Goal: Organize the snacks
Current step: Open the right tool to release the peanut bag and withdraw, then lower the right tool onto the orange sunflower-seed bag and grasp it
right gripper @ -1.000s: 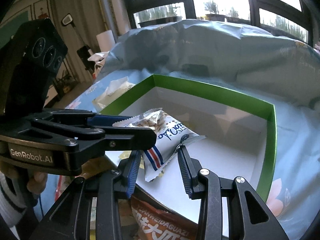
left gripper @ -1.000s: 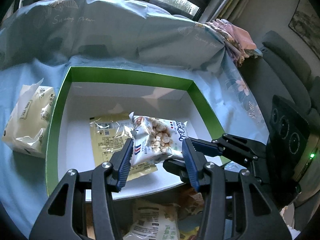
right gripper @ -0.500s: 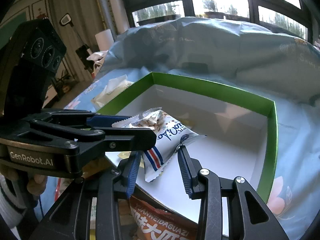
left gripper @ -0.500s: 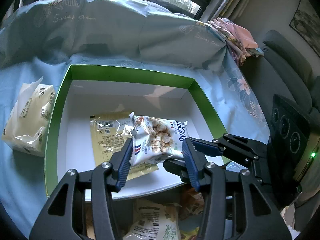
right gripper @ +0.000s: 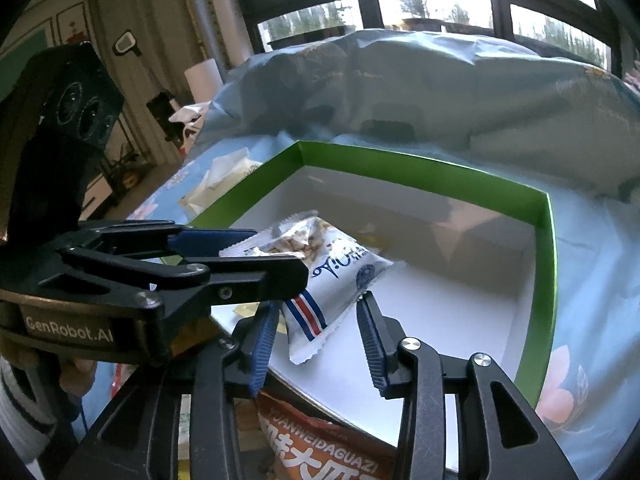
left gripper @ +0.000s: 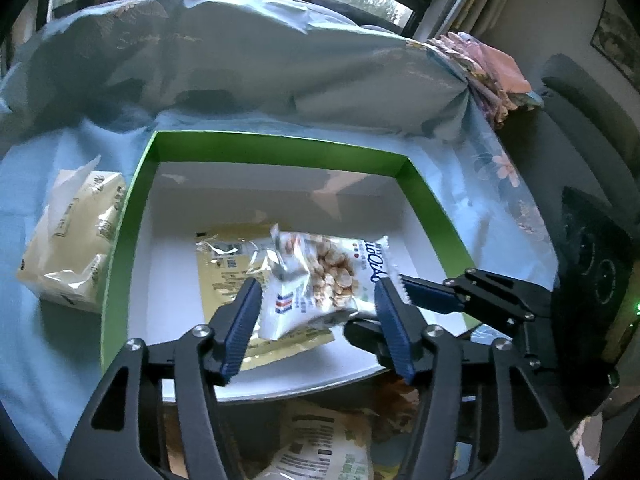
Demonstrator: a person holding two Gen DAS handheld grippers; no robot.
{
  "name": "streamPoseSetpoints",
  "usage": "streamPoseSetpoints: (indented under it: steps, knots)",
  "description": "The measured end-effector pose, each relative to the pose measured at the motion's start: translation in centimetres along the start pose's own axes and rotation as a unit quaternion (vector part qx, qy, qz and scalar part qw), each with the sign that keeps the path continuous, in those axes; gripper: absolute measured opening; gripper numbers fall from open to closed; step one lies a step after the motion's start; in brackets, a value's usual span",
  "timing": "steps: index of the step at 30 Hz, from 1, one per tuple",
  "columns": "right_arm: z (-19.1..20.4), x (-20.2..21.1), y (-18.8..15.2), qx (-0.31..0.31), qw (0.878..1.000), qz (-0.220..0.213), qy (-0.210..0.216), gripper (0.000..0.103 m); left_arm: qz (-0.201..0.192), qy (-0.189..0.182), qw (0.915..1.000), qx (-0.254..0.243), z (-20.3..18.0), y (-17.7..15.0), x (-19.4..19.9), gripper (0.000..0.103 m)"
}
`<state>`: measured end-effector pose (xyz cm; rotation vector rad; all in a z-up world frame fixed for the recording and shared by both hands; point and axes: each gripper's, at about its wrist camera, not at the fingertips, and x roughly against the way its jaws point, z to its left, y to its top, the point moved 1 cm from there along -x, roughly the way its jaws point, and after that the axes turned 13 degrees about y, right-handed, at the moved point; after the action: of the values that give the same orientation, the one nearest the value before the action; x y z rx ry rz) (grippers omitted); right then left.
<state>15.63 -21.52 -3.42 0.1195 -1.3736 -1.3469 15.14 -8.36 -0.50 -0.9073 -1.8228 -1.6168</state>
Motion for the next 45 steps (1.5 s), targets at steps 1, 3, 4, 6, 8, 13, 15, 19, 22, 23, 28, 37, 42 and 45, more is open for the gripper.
streamPoseSetpoints:
  steps: [1,3,4,6,8,13,15,19,22,23,28,37,42,45]
  knots:
    - [0.0,0.1,0.0,-0.001,1.0,0.0,-0.001,0.043,-0.002,0.007,1.0,-0.001,0.0,0.0,0.1,0.062]
    - [0.0,0.5,-0.2,-0.003,1.0,-0.005,-0.006,0.043,-0.006,0.016,0.9999,-0.001,0.2,0.0,0.2,0.07]
    - [-0.1,0.8,-0.2,-0.005,1.0,-0.009,-0.008,0.044,-0.008,0.019,0.9998,0.0,0.3,0.0,0.4,0.076]
    - [-0.3,1.6,-0.2,-0.013,1.0,-0.022,-0.01,0.047,-0.016,0.021,0.9996,-0.001,0.1,0.0,0.8,0.079]
    - [-0.4,2.4,-0.3,-0.02,0.999,-0.034,-0.009,0.051,-0.028,0.021,0.9994,-0.004,-0.1,0.1,1.4,0.08]
    - [-0.3,3.7,-0.6,-0.022,0.998,-0.049,-0.023,0.054,-0.045,0.045,0.9977,-0.024,-0.9,0.0,2.3,0.081]
    - [-0.5,4.1,-0.6,-0.027,0.998,-0.054,-0.026,0.055,-0.05,0.054,0.9969,-0.029,-1.0,0.0,2.5,0.081]
    - [-1.1,4.6,-0.7,-0.04,0.997,-0.059,-0.032,0.056,-0.06,0.072,0.995,-0.034,-1.1,-0.1,2.9,0.087]
    - [-1.4,4.9,-0.9,-0.049,0.996,-0.062,-0.035,0.056,-0.071,0.083,0.9934,-0.035,-1.1,-0.2,3.4,0.094]
    - [-1.4,4.9,-0.8,-0.05,0.996,-0.063,-0.036,0.056,-0.072,0.086,0.9931,-0.035,-1.2,-0.2,3.5,0.094]
    - [-1.5,5.1,-0.8,-0.054,0.995,-0.068,-0.041,0.06,-0.074,0.101,0.9917,-0.03,-1.2,-0.5,3.8,0.094]
    - [-1.8,6.6,-1.0,-0.062,0.992,-0.095,-0.049,0.07,-0.083,0.137,0.9866,-0.029,-0.9,-1.5,4.7,0.103]
    - [-1.8,7.3,-1.7,-0.077,0.99,-0.106,-0.046,0.077,-0.088,0.152,0.984,-0.028,-0.7,-2.1,5.2,0.103]
    - [-1.7,7.6,-2.1,-0.08,0.99,-0.108,-0.046,0.079,-0.088,0.16,0.9827,-0.029,-0.8,-2.3,5.2,0.103]
